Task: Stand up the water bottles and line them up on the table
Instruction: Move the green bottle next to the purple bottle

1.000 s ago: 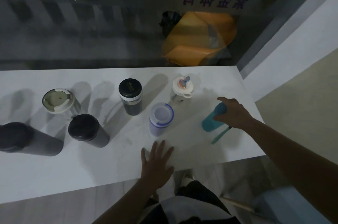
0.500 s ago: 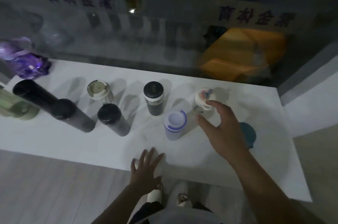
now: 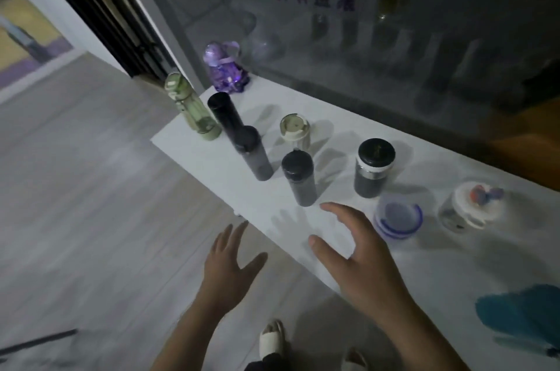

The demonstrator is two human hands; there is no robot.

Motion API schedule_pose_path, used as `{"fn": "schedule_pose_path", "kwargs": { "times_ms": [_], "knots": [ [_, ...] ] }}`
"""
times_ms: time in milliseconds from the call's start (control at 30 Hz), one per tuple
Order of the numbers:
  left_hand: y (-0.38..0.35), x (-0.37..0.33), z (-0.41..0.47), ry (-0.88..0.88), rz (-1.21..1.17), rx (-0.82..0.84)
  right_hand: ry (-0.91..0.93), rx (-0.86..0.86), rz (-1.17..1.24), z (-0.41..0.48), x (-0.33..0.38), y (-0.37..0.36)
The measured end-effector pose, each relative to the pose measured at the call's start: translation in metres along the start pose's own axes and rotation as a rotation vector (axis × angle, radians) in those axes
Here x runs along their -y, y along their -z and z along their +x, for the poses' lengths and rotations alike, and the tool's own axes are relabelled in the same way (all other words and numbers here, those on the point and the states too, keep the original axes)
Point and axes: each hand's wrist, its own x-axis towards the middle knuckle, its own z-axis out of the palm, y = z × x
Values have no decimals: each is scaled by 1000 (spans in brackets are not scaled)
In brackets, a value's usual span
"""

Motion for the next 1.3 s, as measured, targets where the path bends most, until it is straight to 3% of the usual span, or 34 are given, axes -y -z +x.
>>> {"fn": "schedule_pose_path", "kwargs": {
  "times_ms": [167, 367, 633, 767, 967, 1300],
  "knots": [
    [13, 24, -5, 31, -145, -79, 75, 125, -113, 13, 14, -61],
    [42, 116, 25, 108, -76, -62, 69, 228, -265, 42, 30, -160],
    [115, 211, 68, 61, -89, -115, 4, 228, -352, 88, 68, -266],
    [132, 233, 90, 81, -127, -62, -18, 250, -386, 104, 80, -292],
    [146, 248, 149, 60, -132, 17, -17, 174, -336, 166, 100, -314],
    [221, 248, 298, 49, 85, 25, 68, -49, -158, 363, 144, -351]
  ]
}}
